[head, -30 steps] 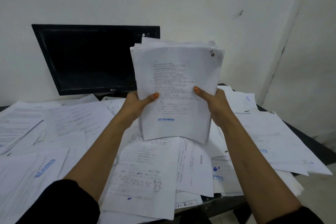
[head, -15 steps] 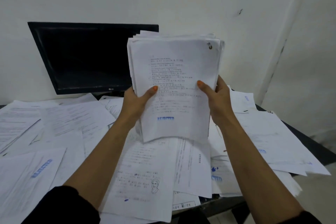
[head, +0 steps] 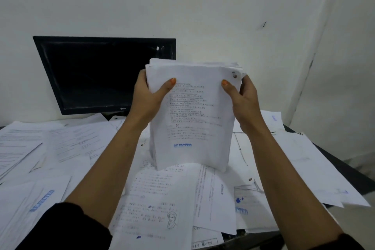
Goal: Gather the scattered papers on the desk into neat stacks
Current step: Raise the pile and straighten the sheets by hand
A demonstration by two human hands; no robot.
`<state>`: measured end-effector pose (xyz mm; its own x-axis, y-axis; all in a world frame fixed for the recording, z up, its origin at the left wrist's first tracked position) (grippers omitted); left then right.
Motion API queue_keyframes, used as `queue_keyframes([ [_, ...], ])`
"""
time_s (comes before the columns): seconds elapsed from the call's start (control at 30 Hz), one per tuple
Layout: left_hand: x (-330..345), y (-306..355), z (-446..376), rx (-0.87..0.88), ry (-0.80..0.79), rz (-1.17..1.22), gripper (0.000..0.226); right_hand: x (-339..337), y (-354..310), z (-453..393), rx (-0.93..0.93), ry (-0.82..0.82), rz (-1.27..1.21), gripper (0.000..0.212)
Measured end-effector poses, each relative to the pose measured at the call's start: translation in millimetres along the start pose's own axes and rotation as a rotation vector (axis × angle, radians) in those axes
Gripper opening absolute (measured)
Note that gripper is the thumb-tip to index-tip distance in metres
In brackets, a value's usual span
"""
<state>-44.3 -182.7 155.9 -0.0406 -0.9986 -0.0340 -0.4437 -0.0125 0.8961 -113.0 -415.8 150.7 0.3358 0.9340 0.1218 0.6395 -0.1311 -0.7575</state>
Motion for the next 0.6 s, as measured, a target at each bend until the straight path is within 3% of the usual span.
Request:
queue_keyframes([
  [0.27, 1, 8, -6, -0.005, -0.004, -0.017, 0.048, -4, 1, -2, 0.02, 0.014, -0.001, 0.029],
  [0.4, 3, 7, -7, -0.094, 0.037, -0.148, 0.06, 2, -4, 1, -0.052, 0.009, 0.045, 0.022],
  [0.43, -1, 14, -6, -0.008, 0.128, -0.26, 0.068, 2, -4, 3, -0.058, 0.018, 0.045, 0.023],
  [0.5, 1, 47, 2, 0.332, 0.297, -0.522, 0.08, 3, -6, 3, -0.08, 0.029, 0.035, 0.027],
  [0.53, 11, 63, 9, 0.484, 0.311, -0.626, 0.079, 4, -7, 4, -0.09, 0.031, 0.032, 0.028],
  [0.6, 45, 86, 18, 0.665, 0.188, -0.764, 0.077, 6, -9, 3, -0.113, 0.026, 0.024, 0.028],
])
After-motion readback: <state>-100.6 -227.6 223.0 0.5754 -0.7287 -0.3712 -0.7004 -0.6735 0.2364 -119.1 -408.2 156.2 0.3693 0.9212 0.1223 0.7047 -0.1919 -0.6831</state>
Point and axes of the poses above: each hand's wrist, its own z-axis away from the middle knuckle, its own x-axis out of the palm, y = z × x, the point moved 7 cm from there along -z, towards the middle knuckle, and after that the axes turned 8 degrees about -x, right-handed, at the moved point
